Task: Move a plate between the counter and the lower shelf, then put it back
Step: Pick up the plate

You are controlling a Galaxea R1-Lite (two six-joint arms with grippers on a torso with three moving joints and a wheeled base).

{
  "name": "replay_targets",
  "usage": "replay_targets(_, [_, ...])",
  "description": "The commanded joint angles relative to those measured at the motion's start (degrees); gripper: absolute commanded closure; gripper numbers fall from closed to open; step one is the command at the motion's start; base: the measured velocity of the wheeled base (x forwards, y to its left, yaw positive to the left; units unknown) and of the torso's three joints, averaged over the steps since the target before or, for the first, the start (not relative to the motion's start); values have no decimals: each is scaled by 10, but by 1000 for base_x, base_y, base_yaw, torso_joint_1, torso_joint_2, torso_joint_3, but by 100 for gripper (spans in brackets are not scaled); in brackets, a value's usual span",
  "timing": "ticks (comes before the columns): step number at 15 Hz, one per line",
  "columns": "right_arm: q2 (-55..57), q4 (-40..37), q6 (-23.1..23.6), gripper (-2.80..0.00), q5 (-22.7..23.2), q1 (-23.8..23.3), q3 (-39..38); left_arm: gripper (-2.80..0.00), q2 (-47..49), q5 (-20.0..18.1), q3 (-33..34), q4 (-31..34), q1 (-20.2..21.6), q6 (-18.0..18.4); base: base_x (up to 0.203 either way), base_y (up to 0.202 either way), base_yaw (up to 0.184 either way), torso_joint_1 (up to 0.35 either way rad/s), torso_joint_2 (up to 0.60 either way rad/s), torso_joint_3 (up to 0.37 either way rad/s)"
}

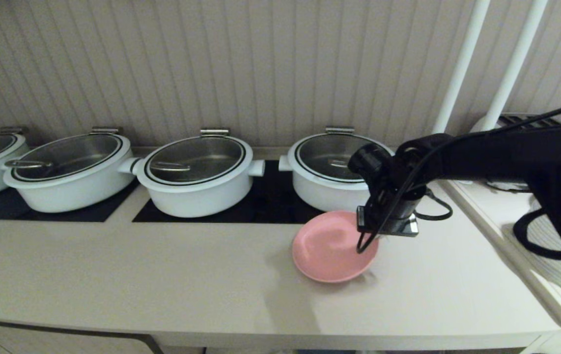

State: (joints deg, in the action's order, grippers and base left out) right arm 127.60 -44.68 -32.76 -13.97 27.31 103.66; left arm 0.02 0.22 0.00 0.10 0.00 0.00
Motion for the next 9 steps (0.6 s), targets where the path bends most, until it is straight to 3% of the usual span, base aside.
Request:
replay_targets(1, [-23, -4, -8, 0, 0, -9, -11, 0, 0, 0, 0, 0, 0, 0, 0, 0, 0, 0, 0, 0])
replay_targets(9, [-98, 1, -34, 0, 20, -56, -84, 0, 0, 0, 0, 0, 0, 0, 0, 0, 0, 0, 0, 0])
